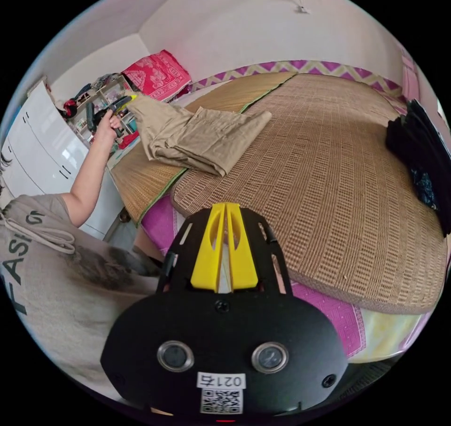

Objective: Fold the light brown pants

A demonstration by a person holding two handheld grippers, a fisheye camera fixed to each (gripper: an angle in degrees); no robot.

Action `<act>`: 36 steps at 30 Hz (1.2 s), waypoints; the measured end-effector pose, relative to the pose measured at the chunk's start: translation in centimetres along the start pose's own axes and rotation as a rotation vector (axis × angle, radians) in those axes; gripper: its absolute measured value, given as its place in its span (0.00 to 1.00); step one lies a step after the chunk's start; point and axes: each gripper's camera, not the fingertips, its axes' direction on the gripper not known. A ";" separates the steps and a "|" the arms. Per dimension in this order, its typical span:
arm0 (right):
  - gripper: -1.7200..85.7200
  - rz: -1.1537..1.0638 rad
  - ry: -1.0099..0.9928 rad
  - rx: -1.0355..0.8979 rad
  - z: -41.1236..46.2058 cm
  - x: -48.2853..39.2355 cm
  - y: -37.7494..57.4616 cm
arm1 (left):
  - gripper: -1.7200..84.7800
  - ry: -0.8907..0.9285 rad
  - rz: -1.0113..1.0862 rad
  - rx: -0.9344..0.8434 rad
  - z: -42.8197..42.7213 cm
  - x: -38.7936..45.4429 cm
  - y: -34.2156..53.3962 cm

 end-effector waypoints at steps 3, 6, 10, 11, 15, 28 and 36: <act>0.01 0.023 -0.004 0.009 0.5 2.6 3.3 | 0.01 -0.118 0.436 -0.072 4.3 23.6 -2.7; 0.01 0.055 -0.043 0.022 1.1 5.1 6.6 | 0.01 -0.219 0.823 -0.214 12.5 42.6 2.5; 0.01 0.079 -0.077 0.019 1.9 7.5 10.4 | 0.01 -0.417 1.301 -0.419 22.6 56.1 15.0; 0.01 0.084 -0.081 0.024 2.0 8.2 11.7 | 0.01 -0.502 1.378 -0.330 22.4 58.1 16.3; 0.01 0.102 -0.100 0.032 3.5 10.5 15.7 | 0.01 -0.528 1.408 -0.289 21.4 62.3 14.6; 0.03 -0.022 -0.178 0.073 13.8 12.3 16.4 | 0.04 -0.489 1.281 -0.080 18.3 61.6 15.0; 0.11 -0.025 -0.251 0.084 29.0 17.9 0.4 | 0.01 -0.319 0.588 -0.017 12.9 43.5 7.6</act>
